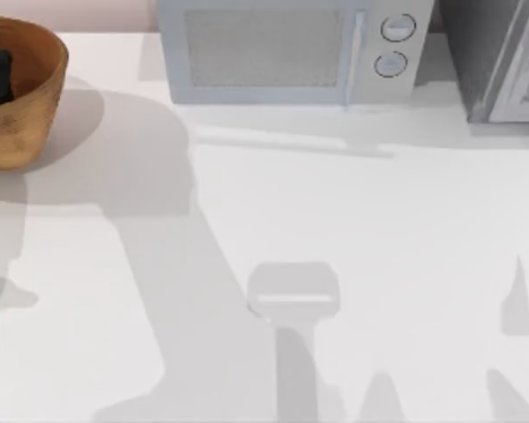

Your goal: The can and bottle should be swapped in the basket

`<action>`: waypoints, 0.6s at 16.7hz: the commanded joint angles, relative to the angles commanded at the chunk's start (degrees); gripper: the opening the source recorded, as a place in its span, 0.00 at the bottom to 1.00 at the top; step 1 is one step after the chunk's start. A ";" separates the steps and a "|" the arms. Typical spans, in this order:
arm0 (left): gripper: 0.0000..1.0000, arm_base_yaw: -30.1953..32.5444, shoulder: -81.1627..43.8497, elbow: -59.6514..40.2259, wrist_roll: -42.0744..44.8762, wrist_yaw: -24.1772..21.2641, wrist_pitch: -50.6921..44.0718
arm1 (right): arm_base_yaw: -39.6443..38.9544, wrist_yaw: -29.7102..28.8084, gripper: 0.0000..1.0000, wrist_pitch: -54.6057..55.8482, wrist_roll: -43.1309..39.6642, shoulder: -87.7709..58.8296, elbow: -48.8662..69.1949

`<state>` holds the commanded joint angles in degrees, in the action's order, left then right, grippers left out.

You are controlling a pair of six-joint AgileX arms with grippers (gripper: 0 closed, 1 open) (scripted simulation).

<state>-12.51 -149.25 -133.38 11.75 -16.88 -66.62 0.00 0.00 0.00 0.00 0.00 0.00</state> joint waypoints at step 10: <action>0.47 0.00 0.00 0.00 0.00 0.00 0.00 | 0.00 0.00 1.00 0.00 0.00 0.00 0.00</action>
<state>-12.51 -149.25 -133.38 11.75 -16.88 -66.62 0.00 0.00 0.00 0.00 0.00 0.00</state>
